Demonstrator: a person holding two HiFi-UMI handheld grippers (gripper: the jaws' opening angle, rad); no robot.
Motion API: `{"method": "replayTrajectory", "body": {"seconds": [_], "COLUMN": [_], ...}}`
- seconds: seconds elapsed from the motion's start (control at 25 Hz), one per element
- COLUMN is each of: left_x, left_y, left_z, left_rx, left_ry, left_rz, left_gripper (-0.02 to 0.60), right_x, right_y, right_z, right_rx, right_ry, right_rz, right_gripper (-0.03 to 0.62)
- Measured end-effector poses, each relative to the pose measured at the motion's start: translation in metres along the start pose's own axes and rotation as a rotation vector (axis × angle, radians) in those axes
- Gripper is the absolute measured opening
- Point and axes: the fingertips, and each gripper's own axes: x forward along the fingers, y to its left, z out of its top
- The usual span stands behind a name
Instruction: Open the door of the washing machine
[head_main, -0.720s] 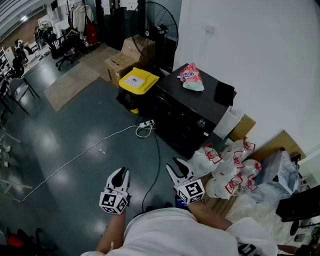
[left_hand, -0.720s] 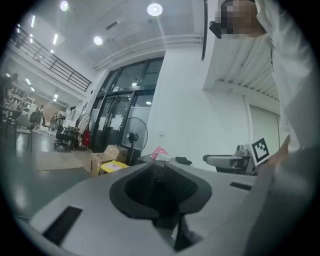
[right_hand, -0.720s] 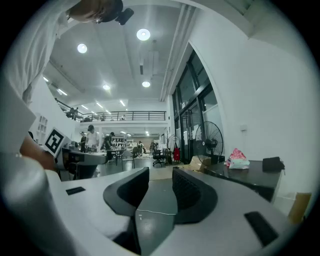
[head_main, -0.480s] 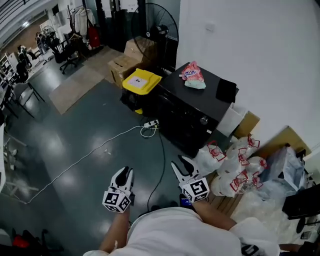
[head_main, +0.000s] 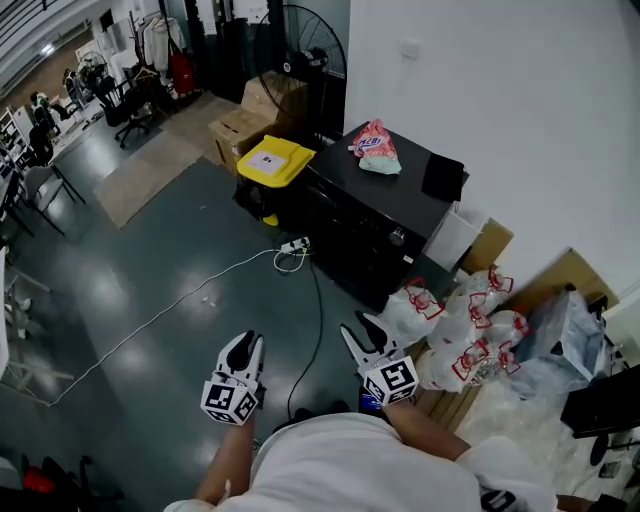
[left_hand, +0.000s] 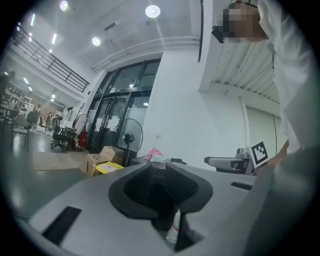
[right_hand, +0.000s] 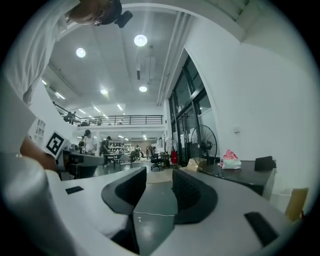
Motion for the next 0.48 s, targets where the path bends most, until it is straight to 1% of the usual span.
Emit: {"method": "replayTrajectory", "body": {"seconds": [0.12, 0.32, 0.48], "left_x": [0.006, 0.024, 0.032], "left_y": [-0.007, -0.015, -0.015], "left_z": [-0.001, -0.003, -0.004], "left_rx": [-0.001, 0.018, 0.020], "left_ry": [0.005, 0.007, 0.009], "left_rz": [-0.003, -0.001, 0.023], "left_gripper": [0.083, 0.083, 0.083], "right_x": [-0.002, -0.003, 0.000], "right_y": [-0.008, -0.026, -0.035], "right_z": [0.001, -0.001, -0.004], "right_rx": [-0.002, -0.004, 0.000], "right_ry": [-0.003, -0.009, -0.008], "right_rz": [0.011, 0.017, 0.042], "right_gripper": [0.179, 0.179, 0.179]}}
